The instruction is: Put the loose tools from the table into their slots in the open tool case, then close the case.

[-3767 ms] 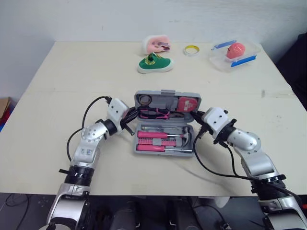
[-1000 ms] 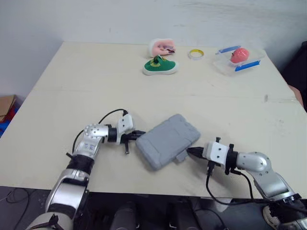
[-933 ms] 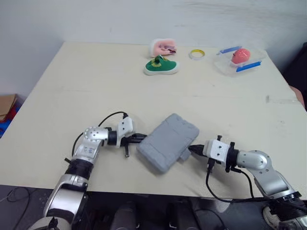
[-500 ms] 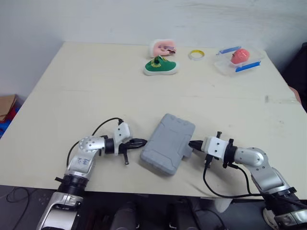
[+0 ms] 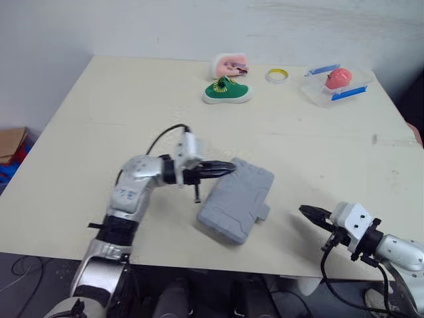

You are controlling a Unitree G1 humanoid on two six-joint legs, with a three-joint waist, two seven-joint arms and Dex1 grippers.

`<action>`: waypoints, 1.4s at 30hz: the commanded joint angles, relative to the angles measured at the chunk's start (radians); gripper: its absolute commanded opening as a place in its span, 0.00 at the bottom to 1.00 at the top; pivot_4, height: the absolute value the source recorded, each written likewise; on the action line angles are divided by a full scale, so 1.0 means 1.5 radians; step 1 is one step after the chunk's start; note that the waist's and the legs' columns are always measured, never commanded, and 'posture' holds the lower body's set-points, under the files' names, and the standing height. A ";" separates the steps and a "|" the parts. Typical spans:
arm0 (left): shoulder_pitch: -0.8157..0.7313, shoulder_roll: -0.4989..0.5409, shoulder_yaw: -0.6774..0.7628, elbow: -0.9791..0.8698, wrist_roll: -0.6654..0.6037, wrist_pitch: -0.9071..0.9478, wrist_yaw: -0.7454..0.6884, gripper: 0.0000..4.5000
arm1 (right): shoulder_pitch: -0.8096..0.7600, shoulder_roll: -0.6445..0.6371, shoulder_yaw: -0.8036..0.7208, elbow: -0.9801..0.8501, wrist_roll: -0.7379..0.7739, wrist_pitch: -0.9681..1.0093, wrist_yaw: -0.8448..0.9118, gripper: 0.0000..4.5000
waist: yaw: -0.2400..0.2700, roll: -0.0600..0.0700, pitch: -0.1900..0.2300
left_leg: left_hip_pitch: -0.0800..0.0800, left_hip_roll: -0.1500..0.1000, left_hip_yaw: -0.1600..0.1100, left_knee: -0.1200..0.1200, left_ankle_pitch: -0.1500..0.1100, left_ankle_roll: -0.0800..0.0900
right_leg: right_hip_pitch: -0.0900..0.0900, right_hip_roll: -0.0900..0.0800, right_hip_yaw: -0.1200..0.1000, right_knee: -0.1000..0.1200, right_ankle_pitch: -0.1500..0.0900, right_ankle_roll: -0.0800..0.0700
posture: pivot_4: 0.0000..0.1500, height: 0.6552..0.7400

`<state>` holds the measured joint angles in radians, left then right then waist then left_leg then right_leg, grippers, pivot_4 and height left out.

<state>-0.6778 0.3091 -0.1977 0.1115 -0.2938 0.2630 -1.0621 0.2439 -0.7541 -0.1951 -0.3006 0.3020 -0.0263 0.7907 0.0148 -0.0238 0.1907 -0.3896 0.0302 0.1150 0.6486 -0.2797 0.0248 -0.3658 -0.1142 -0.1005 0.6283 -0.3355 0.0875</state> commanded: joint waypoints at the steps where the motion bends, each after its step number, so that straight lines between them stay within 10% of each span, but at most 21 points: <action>1: -0.022 -0.013 -0.028 0.012 0.021 0.016 0.011 0.00 | 0.000 0.005 0.012 -0.058 0.011 0.025 0.004 0.00 | -0.001 0.000 0.000 | 0.000 0.000 0.000 0.000 0.000 0.000 | 0.000 0.000 0.000 0.000 0.000 0.000 | 1.00 1.00; 16: 0.003 0.001 -0.188 0.106 0.205 -0.029 0.034 0.00 | -0.118 0.047 0.146 -0.042 -0.056 0.065 0.000 0.00 | 0.005 0.002 -0.002 | 0.000 0.000 0.000 0.000 0.000 0.000 | 0.000 -0.001 0.000 -0.001 0.000 0.000 | 1.00 1.00; 42: 0.018 -0.024 -0.205 0.138 0.218 -0.044 0.009 0.00 | -0.146 0.081 0.197 -0.018 -0.091 0.152 0.003 0.00 | -0.010 0.006 -0.015 | 0.003 0.001 -0.003 -0.001 -0.003 0.004 | 0.005 -0.001 -0.001 -0.003 0.000 -0.002 | 1.00 1.00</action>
<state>-0.6996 0.2588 -0.4330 0.2514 -0.0283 0.1601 -1.0287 0.0188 -0.6332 0.0814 -0.3063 0.1571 0.1858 0.7847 -0.0004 -0.0154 0.1676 -0.3847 0.0313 0.1103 0.6470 -0.2842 0.0304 -0.3589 -0.1155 -0.1028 0.6242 -0.3362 0.0848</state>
